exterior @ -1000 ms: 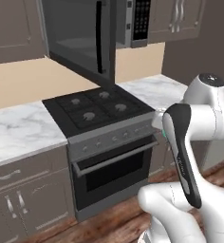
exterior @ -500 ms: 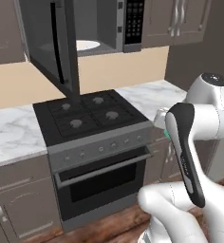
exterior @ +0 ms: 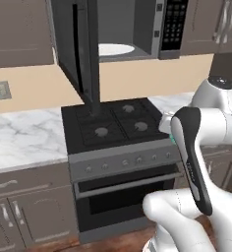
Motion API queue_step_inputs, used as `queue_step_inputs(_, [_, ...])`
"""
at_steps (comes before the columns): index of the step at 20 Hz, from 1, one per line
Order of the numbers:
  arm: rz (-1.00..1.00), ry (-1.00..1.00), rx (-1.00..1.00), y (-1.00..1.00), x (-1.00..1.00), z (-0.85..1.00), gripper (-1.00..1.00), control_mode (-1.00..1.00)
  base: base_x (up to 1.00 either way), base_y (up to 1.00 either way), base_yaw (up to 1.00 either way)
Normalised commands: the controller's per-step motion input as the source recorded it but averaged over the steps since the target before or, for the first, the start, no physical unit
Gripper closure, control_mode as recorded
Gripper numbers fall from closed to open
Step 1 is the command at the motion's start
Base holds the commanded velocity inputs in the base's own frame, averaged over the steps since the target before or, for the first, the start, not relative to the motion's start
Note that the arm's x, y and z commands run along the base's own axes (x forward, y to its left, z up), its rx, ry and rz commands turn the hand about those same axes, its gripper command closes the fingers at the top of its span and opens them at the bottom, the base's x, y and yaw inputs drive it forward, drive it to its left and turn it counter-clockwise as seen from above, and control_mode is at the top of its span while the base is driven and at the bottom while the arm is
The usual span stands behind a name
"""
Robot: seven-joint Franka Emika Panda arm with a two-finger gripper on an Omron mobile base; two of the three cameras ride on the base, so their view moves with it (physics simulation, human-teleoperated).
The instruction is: Pick the mug from the counter and place it inside the microwave. Then close the microwave.
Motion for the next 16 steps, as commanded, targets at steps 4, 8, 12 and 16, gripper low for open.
queue_step_inputs(4, [0.0,0.0,0.0,0.0,0.0,0.0,1.0,1.0,0.58,-0.16,0.23])
queue_step_inputs(8, [0.0,0.0,0.0,0.0,0.0,0.0,1.0,1.0,0.65,-0.24,0.16])
queue_step_inputs(12, [0.0,0.0,0.0,0.0,0.0,0.0,1.0,1.0,0.62,-0.22,0.11])
queue_step_inputs(16, [0.0,0.0,0.0,0.0,0.0,0.0,1.0,1.0,0.49,-0.13,0.14])
